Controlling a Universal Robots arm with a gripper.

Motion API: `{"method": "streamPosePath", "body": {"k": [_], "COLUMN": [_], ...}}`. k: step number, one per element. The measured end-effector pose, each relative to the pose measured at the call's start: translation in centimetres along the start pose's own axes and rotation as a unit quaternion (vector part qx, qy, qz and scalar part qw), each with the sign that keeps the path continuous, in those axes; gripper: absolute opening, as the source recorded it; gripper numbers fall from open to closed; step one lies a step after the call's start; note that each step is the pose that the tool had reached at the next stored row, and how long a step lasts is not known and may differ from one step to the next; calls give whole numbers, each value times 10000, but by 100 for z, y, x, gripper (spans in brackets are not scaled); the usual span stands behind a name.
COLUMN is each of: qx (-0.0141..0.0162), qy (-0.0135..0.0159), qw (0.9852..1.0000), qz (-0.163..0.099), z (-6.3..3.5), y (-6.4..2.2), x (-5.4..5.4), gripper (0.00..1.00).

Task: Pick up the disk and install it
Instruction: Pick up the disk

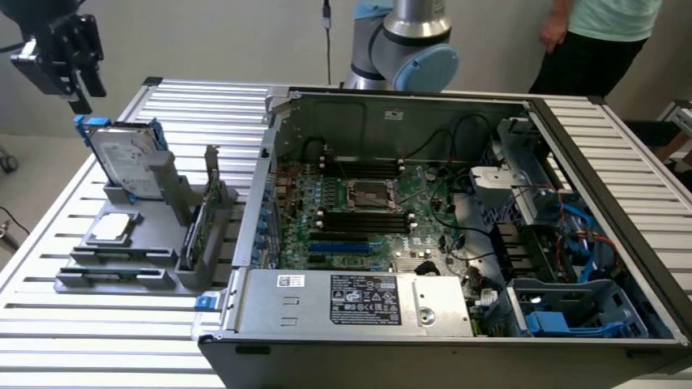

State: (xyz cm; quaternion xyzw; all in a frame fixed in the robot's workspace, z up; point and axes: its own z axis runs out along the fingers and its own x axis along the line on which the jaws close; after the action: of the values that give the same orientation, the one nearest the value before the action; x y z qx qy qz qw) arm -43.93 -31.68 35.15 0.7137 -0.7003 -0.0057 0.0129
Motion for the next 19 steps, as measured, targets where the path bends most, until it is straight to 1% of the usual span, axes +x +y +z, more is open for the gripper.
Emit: {"method": "streamPosePath", "body": {"k": [1,3,8,19], "qx": [0,0,2,1], "qy": [0,2,1,-1], "qw": [10000,10000,10000,10000], "qz": [-18,-44,-71,-72], "z": [6,20,109,306], "y": [0,0,0,-41], "x": [6,30,163,170], "gripper": [54,54,54,54]}}
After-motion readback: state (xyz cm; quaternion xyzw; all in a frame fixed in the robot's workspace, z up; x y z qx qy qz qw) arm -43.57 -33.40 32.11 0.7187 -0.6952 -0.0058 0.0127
